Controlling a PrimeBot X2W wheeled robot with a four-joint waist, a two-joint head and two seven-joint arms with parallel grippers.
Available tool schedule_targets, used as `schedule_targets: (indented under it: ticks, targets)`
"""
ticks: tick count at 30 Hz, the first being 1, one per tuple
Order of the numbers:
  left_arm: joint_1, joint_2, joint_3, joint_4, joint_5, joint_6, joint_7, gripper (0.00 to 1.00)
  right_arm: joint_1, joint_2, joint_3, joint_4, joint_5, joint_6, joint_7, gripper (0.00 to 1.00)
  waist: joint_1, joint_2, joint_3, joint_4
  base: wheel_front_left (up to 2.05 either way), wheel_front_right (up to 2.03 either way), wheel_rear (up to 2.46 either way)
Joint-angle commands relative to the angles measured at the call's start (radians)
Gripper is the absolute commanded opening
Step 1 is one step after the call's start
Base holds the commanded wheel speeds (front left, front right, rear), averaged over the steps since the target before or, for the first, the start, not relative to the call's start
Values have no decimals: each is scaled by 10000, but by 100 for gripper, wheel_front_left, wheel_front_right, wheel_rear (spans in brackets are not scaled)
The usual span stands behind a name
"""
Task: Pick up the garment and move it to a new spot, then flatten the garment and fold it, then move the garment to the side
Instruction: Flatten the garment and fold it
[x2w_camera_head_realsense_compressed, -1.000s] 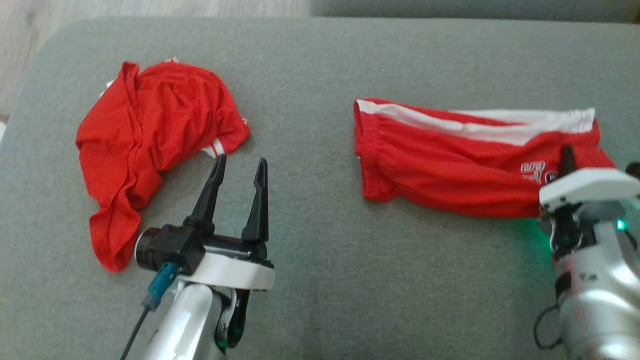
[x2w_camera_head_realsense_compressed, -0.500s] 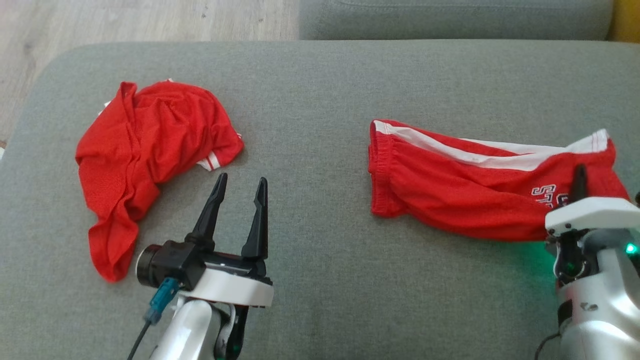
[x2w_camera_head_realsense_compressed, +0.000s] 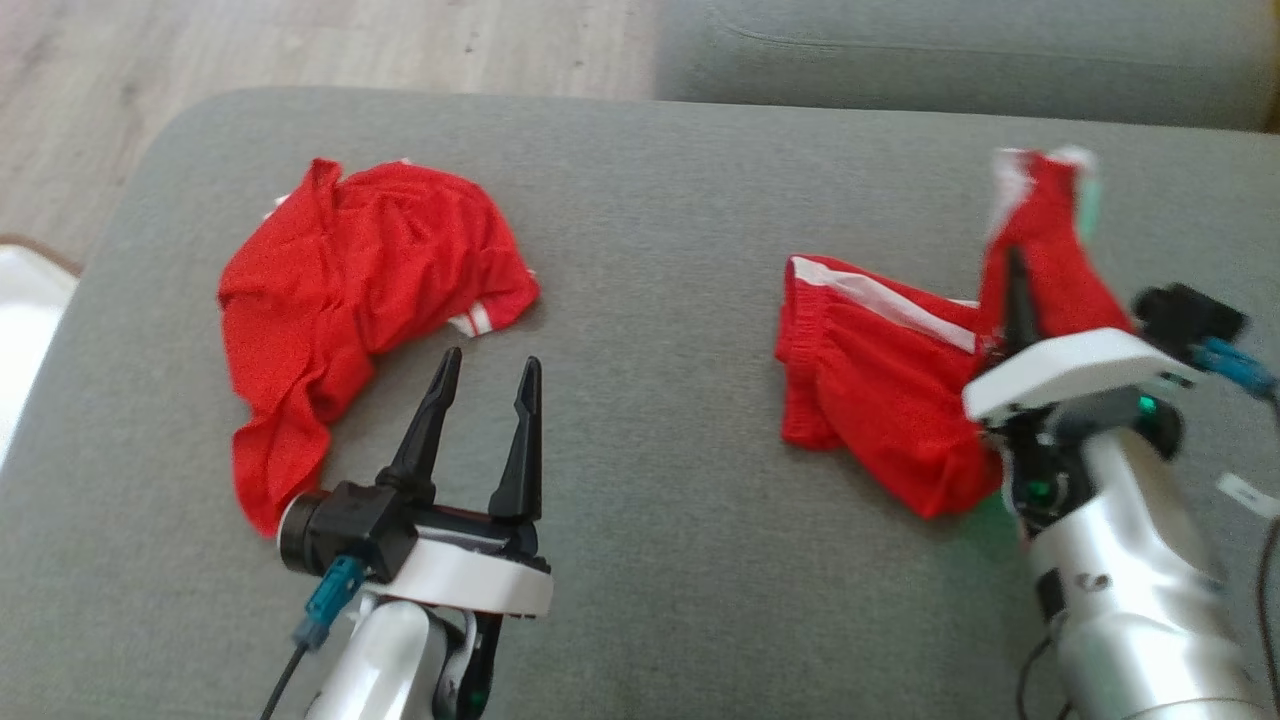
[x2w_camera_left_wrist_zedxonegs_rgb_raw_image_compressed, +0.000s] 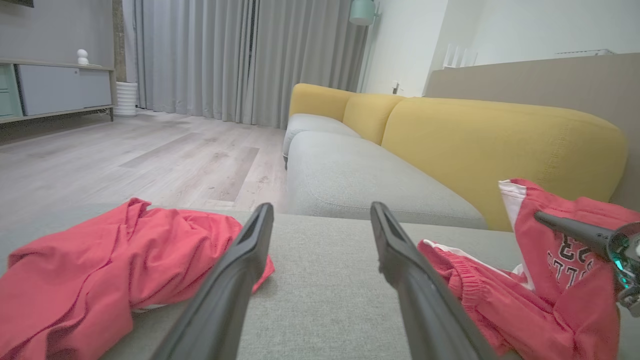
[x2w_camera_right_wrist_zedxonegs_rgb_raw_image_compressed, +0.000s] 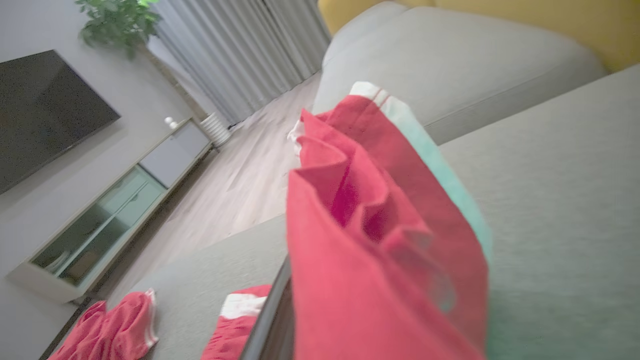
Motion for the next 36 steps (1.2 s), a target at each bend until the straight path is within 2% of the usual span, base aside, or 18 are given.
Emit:
schedule_targets:
  ticks: [1,3,8,15,16,17,27,32,36]
  targets:
    - [-162,62,238,-304,-24,34,-95,100,-473,93,866,-228,330,73,-178,0,0,0,-28,269,0,0,0]
    - [-159,62,225,-297,-38,44,-95,100,-490,93,1182,-145,442,73,-219,0,0,0,-45,349,0,0,0]
    - [-93,62,190,-267,-112,91,-95,100,-408,94,2799,570,1090,73,-495,0,0,0,-126,764,0,0,0]
    - [-28,62,249,-254,-112,123,-95,100,-398,94,4314,1235,1863,73,-649,0,0,0,-158,856,0,0,0]
    - [-25,62,253,-251,-117,130,-95,100,-438,94,4489,1345,1924,73,-661,27,0,0,-161,844,0,0,0]
    - [-25,62,253,-251,-123,134,-95,100,-468,94,4670,1409,2045,73,-672,100,0,0,-165,832,0,0,0]
    - [-59,62,551,-247,-36,138,-95,100,-212,94,7590,235,3387,73,-83,100,0,0,-377,336,0,0,0]
    - [-70,62,774,-295,67,93,-95,100,-587,95,7532,306,3186,73,-732,100,0,0,-474,-31,0,0,0]
    - [-67,62,960,-387,166,43,-95,100,-936,36,6891,755,2185,73,-1283,100,0,0,-542,-360,0,0,0]
